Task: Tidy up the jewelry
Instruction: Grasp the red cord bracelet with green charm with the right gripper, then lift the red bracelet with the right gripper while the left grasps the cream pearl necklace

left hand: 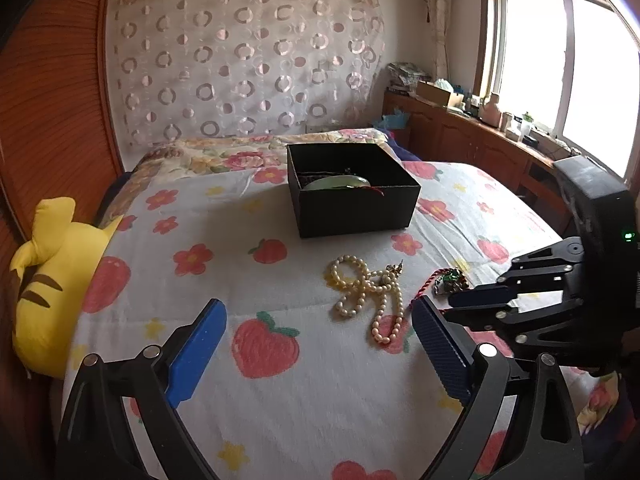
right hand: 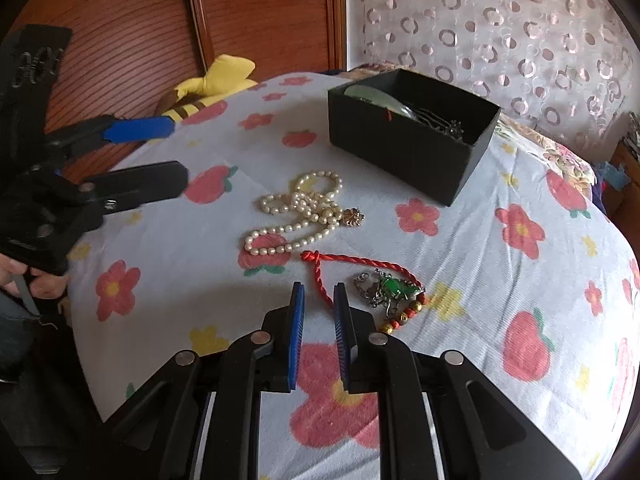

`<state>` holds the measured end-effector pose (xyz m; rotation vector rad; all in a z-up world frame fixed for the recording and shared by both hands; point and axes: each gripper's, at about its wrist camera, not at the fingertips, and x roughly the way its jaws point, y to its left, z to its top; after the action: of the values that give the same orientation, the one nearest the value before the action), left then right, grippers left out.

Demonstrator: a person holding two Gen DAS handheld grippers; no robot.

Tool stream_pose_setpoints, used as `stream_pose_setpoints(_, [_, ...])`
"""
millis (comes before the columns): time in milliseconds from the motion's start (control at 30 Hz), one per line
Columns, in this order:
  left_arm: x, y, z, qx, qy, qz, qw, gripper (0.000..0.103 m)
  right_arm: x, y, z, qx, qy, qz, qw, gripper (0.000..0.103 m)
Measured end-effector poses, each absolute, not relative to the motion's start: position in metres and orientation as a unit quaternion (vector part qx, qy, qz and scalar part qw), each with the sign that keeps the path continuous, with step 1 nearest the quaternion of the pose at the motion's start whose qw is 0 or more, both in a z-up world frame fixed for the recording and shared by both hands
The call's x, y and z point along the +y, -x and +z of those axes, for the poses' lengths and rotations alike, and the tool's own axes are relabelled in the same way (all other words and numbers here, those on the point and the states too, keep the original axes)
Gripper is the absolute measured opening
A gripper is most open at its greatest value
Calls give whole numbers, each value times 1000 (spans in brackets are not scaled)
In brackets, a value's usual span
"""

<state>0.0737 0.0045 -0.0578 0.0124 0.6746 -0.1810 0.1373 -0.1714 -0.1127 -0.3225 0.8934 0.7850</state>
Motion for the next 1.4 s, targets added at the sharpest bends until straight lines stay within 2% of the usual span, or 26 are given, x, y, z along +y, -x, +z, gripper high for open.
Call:
stream_pose_setpoints(367, [6,-72,-57,330,-5,-88,940,91,-165,-141,-115,418,175,366,813,17])
stream_pose_setpoints(400, [6,-72,-57,330,-6,-89,940,91,-165,-140,-115,415,180,364,814,15])
stream_pose_setpoints(467, [5,-73,-57,330,-7,-88,940,91,-165,-139,-115,415,181,367,813,3])
stream_pose_setpoints(600, [7,-71,-58,332,-5,-89,939,91,-167,-135,-111,403,186,357,822,2])
stream_pose_setpoints(933, [6,-70,-69,348,0,-97,933,91,-208,-130,-51,323,132,331,877,2])
stream_pose_setpoints(1133, [0,-72,-71,353,-3,-110,929,91,-229,-129,-29,302,110,325,890,2])
stream_pose_setpoints(1200, [-3,-73,-72,354,-3,-118,928,88,-235,-127,-26,298,104,323,892,2])
stream_pose_setpoints(1267, [-5,-75,-74,359,-3,-124,925,79,-238,-125,-25,297,102,323,893,2])
stream_pose_setpoints(1400, [-8,-83,-76,368,-3,-133,920,68,-238,-121,-31,300,100,323,892,2])
